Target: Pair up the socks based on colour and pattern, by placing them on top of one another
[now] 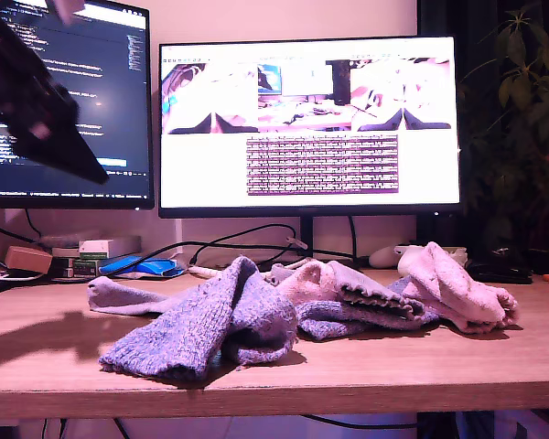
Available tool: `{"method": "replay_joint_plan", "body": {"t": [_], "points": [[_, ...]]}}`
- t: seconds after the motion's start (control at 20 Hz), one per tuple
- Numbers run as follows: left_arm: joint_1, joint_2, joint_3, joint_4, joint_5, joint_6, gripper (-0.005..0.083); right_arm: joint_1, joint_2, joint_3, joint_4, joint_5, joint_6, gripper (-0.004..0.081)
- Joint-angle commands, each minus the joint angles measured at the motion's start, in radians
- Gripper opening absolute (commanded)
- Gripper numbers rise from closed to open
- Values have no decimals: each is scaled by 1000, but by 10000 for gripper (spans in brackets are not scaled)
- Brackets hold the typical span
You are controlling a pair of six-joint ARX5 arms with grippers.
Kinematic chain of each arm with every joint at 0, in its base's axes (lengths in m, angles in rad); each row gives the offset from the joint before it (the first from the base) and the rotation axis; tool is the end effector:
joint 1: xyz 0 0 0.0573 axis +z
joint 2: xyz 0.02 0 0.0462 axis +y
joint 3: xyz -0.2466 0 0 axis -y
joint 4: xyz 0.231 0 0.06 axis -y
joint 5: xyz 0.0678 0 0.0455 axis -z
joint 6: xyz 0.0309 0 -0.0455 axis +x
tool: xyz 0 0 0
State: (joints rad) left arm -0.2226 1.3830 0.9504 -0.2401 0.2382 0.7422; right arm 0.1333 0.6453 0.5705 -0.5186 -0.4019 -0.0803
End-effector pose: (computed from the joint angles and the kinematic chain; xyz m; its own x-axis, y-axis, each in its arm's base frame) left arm 0.2767 -0.0701 0.2424 0.6892 -0.3979 -0.6055 0.7015 0.5755 0.4203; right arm 0.1348 0.0303 0.2406 0.7042 0.4891 -0.5146 -0.4868 0.8603 0.1515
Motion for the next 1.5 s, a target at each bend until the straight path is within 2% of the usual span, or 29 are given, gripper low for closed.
{"method": "replay_joint_plan", "body": {"t": [0.0,0.2,0.4,0.55,0.85,0.9,1.0,1.2,1.4,1.45], "points": [[19,78,56,-7,9,26,364,6,3,16,5,-3,-6,-13],[60,242,206,-69,0,14,510,6,3,16,5,-3,-6,-13],[75,402,339,-190,53,19,507,6,3,16,5,-3,-6,-13],[83,512,417,-294,52,48,495,6,3,16,4,-3,-6,-13],[83,593,430,-296,29,127,495,6,5,16,4,-3,-6,-13],[84,598,430,-294,22,124,482,6,5,16,4,-3,-6,-13],[84,607,430,-299,21,122,401,6,5,16,4,-3,-6,-13],[84,609,430,-335,23,121,120,6,5,16,5,-3,-6,-13],[84,609,430,-404,19,118,-13,6,5,16,5,-3,-6,-13],[84,608,431,-431,7,118,-21,6,5,16,5,-3,-6,-13]]}}
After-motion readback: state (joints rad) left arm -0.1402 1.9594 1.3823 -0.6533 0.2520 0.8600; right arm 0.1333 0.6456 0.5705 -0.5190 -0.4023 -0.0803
